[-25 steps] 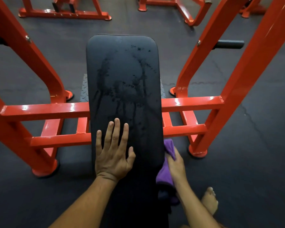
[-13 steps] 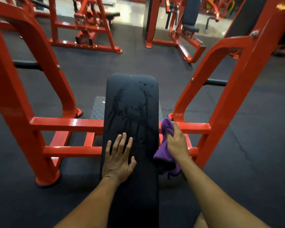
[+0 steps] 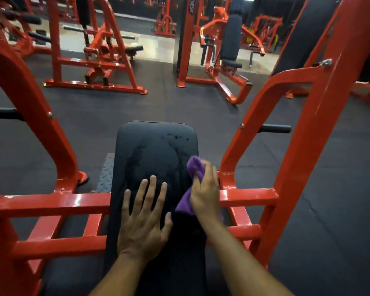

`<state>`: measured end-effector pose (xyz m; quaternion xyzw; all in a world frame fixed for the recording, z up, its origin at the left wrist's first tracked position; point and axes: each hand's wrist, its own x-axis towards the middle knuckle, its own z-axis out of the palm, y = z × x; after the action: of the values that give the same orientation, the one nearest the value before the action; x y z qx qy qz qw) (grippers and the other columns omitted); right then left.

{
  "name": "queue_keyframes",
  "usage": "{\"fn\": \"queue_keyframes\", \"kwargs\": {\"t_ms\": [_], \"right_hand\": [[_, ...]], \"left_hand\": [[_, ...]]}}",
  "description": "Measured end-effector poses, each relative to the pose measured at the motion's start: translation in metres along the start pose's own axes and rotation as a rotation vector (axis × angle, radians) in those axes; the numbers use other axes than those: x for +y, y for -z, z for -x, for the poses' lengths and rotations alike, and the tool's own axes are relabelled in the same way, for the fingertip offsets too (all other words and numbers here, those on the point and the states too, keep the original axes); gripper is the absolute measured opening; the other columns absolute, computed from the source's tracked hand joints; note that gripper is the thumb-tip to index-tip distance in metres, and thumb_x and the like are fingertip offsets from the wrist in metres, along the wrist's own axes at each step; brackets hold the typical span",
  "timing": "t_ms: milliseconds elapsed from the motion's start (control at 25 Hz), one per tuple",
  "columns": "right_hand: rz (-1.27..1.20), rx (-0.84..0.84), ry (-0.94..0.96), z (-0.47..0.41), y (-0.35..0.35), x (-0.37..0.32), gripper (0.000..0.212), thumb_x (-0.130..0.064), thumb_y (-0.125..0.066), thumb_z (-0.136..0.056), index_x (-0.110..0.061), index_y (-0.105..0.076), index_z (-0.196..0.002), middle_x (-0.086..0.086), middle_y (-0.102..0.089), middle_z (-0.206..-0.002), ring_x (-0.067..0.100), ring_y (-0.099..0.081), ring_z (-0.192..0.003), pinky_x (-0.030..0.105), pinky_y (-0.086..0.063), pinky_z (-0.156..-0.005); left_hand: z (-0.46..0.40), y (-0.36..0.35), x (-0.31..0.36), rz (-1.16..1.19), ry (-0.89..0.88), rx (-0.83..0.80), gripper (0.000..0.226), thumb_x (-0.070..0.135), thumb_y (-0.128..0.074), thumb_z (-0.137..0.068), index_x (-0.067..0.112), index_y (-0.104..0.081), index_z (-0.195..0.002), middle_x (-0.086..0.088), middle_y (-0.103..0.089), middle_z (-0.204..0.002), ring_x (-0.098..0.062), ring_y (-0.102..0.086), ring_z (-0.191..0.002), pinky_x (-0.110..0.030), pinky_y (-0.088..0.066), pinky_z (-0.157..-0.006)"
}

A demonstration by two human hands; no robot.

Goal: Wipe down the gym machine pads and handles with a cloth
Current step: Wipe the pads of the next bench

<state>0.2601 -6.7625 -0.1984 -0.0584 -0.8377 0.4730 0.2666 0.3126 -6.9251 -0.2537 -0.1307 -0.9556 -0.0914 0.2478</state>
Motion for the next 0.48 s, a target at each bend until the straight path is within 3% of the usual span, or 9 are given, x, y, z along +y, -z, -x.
{"fn": "queue_keyframes", "kwargs": {"t_ms": [120, 240, 360, 480], "right_hand": [[0.100, 0.023, 0.005, -0.101, -0.025, -0.020, 0.020, -0.011, -0.053, -0.096, -0.011, -0.059, -0.116, 0.011, -0.058, -0.114, 0.030, -0.058, -0.101, 0.037, -0.044, -0.080], [-0.017, -0.083, -0.050, -0.155, -0.026, -0.006, 0.014, -0.014, -0.054, -0.098, -0.012, -0.061, -0.111, 0.005, -0.065, -0.103, 0.027, -0.062, -0.097, 0.031, -0.042, -0.078], [-0.200, -0.123, -0.180, -0.105, -0.010, 0.016, 0.028, -0.024, -0.061, -0.100, -0.019, -0.062, -0.127, -0.008, -0.066, -0.110, 0.010, -0.060, -0.105, 0.027, -0.045, -0.089], [-0.283, -0.136, -0.377, -0.008, 0.015, 0.040, 0.040, -0.031, -0.060, -0.100, -0.019, -0.057, -0.138, -0.005, -0.065, -0.120, 0.016, -0.059, -0.117, 0.028, -0.047, -0.095]], "left_hand": [[-0.003, -0.004, 0.001, -0.034, 0.003, 0.007, 0.077, 0.044, -0.047, -0.087, 0.018, -0.038, -0.159, -0.009, -0.022, -0.170, -0.028, -0.023, -0.157, -0.062, -0.022, -0.122], [-0.004, -0.004, 0.001, -0.043, -0.007, 0.004, 0.077, 0.044, -0.047, -0.088, 0.018, -0.037, -0.159, -0.009, -0.020, -0.171, -0.028, -0.021, -0.157, -0.063, -0.022, -0.122], [-0.002, -0.004, 0.001, -0.061, -0.007, -0.008, 0.077, 0.044, -0.047, -0.088, 0.017, -0.036, -0.160, -0.010, -0.019, -0.171, -0.028, -0.020, -0.158, -0.063, -0.022, -0.122], [-0.003, -0.004, 0.000, -0.077, -0.013, -0.023, 0.078, 0.044, -0.046, -0.089, 0.016, -0.034, -0.160, -0.011, -0.017, -0.171, -0.030, -0.018, -0.158, -0.063, -0.021, -0.122]]}}
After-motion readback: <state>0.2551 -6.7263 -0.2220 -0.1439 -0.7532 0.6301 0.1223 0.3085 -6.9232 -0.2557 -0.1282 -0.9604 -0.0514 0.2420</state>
